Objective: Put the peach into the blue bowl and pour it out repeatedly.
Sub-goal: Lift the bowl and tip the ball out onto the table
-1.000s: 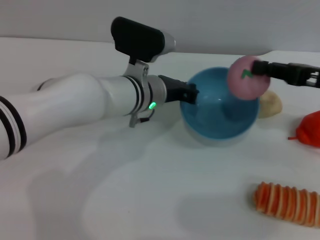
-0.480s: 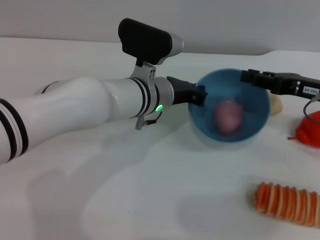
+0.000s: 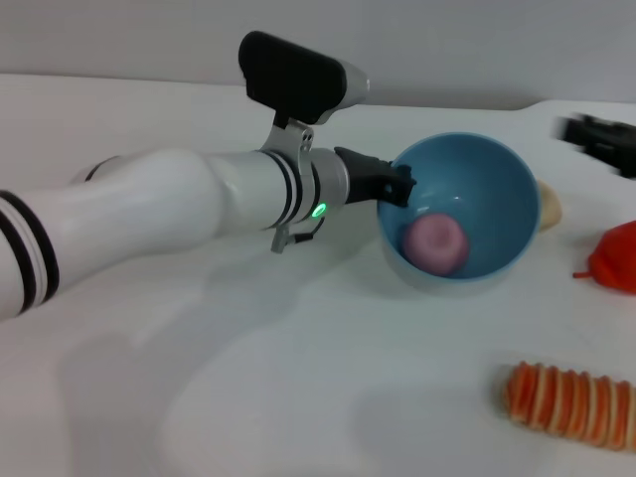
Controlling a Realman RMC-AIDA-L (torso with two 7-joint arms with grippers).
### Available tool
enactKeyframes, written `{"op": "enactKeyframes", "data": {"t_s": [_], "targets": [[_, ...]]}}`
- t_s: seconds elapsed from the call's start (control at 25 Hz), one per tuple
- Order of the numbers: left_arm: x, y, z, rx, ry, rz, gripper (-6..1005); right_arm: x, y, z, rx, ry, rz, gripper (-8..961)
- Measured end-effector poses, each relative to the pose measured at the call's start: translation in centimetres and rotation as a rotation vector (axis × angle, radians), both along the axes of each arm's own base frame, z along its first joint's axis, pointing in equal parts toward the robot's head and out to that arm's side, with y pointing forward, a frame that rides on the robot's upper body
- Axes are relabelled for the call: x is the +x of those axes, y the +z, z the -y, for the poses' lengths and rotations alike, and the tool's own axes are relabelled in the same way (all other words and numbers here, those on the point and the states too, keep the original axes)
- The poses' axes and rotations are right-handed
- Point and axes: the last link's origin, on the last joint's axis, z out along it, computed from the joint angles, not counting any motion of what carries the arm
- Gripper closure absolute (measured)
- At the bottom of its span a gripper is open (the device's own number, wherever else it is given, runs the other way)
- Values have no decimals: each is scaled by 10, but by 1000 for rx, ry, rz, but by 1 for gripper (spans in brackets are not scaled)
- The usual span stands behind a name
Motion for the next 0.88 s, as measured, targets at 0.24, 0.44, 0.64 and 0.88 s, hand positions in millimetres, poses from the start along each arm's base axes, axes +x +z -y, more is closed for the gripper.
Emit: {"op": "enactKeyframes", "data": {"t_s": [0.24, 0.44, 0.64, 0.88], "targets": [[20, 6, -13, 16, -124, -55, 999, 63, 44, 48, 233, -87, 123, 608], [48, 9, -24, 48, -325, -147, 999, 109, 34, 95, 379, -172, 159, 607], [84, 14, -30, 141, -582, -248, 1000, 133, 28, 133, 525, -245, 178, 607], [103, 11, -26, 185, -836, -403, 1000, 140, 15, 149, 624, -266, 254, 607]]}}
